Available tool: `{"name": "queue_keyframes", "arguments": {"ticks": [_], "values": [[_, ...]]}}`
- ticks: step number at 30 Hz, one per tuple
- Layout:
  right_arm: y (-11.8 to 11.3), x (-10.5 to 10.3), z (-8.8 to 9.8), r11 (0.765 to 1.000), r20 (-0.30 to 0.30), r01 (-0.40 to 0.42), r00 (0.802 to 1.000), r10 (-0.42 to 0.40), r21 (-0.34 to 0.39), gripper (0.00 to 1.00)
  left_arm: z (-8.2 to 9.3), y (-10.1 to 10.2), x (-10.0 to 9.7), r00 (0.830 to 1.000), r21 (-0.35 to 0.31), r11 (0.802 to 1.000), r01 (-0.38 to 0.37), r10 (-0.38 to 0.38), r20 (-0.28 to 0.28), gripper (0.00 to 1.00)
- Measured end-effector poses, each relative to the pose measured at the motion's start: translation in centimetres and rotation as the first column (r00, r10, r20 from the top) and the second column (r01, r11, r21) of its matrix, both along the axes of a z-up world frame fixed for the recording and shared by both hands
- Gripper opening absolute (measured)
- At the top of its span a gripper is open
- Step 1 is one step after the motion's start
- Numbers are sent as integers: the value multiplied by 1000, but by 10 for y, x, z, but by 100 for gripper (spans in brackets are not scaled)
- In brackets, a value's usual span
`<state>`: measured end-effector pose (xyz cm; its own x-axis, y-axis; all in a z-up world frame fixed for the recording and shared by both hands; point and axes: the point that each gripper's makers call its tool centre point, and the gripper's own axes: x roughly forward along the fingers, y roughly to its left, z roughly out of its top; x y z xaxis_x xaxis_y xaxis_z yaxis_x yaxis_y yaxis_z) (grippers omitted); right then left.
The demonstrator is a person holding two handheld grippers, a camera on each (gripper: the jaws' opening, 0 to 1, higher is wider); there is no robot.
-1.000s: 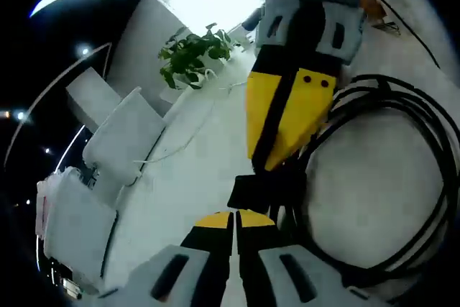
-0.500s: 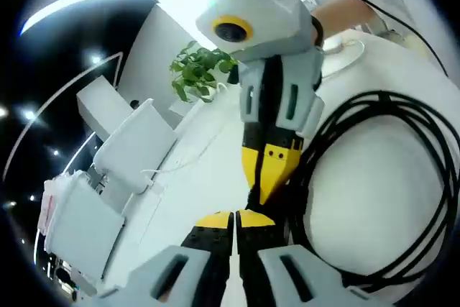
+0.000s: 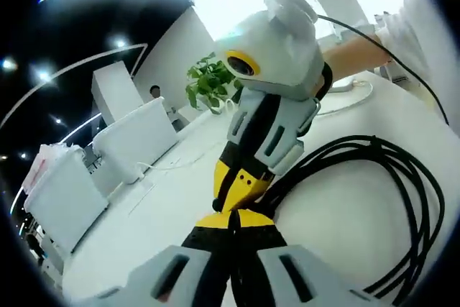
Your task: Coil the Type-C to USB data cable on the desktop and secure it with Velcro straps.
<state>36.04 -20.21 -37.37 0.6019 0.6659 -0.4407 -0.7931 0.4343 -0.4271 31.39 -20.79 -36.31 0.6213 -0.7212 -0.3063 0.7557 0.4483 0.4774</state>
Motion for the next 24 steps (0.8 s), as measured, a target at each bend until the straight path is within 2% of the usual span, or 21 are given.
{"name": "queue_keyframes", "arguments": {"ticks": [3, 5, 6, 7, 8, 9, 12, 13, 15, 16, 18, 20, 21, 22, 23, 24], "values": [[0, 8, 2, 1000, 67, 8, 998, -6, -21, 7, 0, 1, -3, 1000, 21, 1000, 0, -1, 21, 2], [-7, 14, 8, 995, 139, 27, 990, -13, -99, 7, 0, 1, -3, 1000, 28, 1000, -3, 3, 29, 2], [-10, 16, 14, 994, 164, 39, 986, -22, -98, 4, 0, 2, -3, 1000, 31, 999, -5, 4, 31, 2], [-4, 10, 25, 1000, 130, 18, 991, -19, 8, 1, 0, 2, -2, 1000, 32, 999, -8, 7, 29, 2], [0, -1, 26, 997, 36, -4, 999, 1, 83, 1, 0, 2, -2, 1000, 32, 999, -9, 8, 29, 2], [4, -10, 22, 993, -47, -30, 998, 36, 111, 1, 0, 2, -2, 1000, 30, 999, -11, 11, 27, 2], [-1, -17, -6, 999, -180, -47, 982, 50, 19, 1, 0, 3, -1, 1000, 18, 1000, -19, 18, 15, 2], [-1, -11, -8, 999, -167, -21, 986, 27, 42, 1, 0, 4, -1, 1000, 17, 1000, -22, 22, 13, 2], [3, -9, -1, 990, -242, 13, 970, 22, 140, 1, 0, 6, -1, 999, 14, 999, -32, 32, 7, 2], [1, -9, -3, 988, -267, 28, 964, 14, 154, 1, 0, 8, -1, 999, 9, 999, -35, 35, -1, 2], [3, -5, -1, 977, -267, 42, 963, 16, 211, 1, 1, 14, -2, 998, -26, 998, -51, 50, -37, 2], [-6, 0, 0, 981, -222, 59, 975, -17, 186, 1, 12, 24, 0, 995, -137, 987, -83, 76, -59, 2], [-9, 1, 4, 985, -177, 33, 984, -4, 167, 1, 19, 30, 1, 994, -187, 977, -102, 92, -63, 2], [-8, -1, 14, 970, -175, 34, 984, 9, 239, 1, 26, 38, 3, 992, -232, 965, -123, 110, -68, 2], [-6, -6, 24, 946, -199, 37, 980, 30, 324, 1, 33, 46, 5, 989, -278, 949, -147, 131, -74, 2], [-4, -12, 30, 927, -225, 26, 972, 63, 374, 1, 40, 54, 8, 985, -319, 932, -171, 154, -77, 2]]}}
